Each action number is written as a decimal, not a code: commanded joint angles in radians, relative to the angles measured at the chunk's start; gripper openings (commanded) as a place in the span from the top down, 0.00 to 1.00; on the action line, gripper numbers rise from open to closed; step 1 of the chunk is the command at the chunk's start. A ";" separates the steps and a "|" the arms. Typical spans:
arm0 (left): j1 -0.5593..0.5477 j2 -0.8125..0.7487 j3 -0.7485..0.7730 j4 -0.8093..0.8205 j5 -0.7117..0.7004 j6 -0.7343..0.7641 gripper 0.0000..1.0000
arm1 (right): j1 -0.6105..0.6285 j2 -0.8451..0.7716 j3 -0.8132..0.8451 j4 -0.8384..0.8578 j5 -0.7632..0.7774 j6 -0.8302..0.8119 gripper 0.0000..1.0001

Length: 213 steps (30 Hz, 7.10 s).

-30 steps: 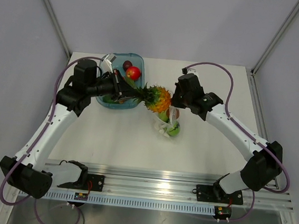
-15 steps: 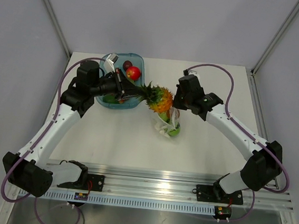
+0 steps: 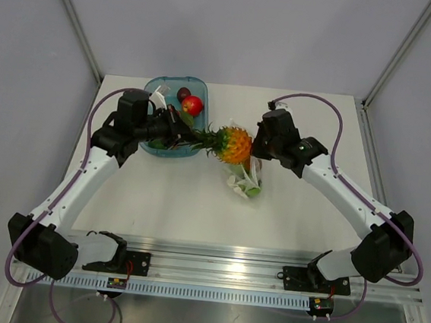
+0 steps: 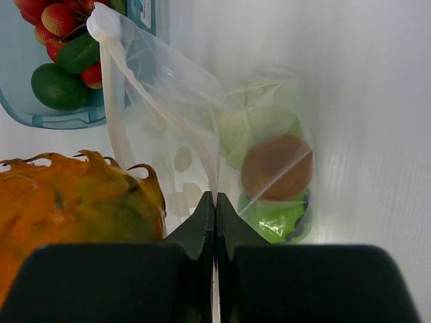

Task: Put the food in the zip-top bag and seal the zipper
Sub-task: Place the fake fruit in the zipper food storage bag, then adjust the zipper food storage bag at the center of the board.

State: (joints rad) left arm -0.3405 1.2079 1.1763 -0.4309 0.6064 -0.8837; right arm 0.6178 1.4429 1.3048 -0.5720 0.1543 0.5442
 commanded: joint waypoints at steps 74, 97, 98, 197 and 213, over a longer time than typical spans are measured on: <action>-0.235 0.338 0.381 -0.410 -0.264 0.330 0.35 | 0.051 -0.019 0.071 0.112 -0.210 0.048 1.00; -0.233 -0.074 0.065 -0.279 -0.471 0.276 0.60 | 0.039 -0.084 0.001 0.187 -0.205 0.120 1.00; -0.229 -0.079 0.045 -0.270 -0.493 0.266 0.64 | 0.039 -0.085 -0.001 0.185 -0.205 0.120 1.00; -0.124 0.067 0.240 -0.267 -0.174 0.290 1.00 | -0.006 -0.246 -0.008 0.063 -0.194 0.057 1.00; -0.138 0.143 0.327 -0.299 -0.233 0.336 1.00 | -0.004 -0.197 0.039 0.034 -0.168 0.026 1.00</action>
State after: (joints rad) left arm -0.4763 1.4281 1.4609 -0.7662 0.4141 -0.5755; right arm 0.6186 1.3136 1.3193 -0.5755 -0.0448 0.5907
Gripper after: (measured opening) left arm 0.005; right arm 0.011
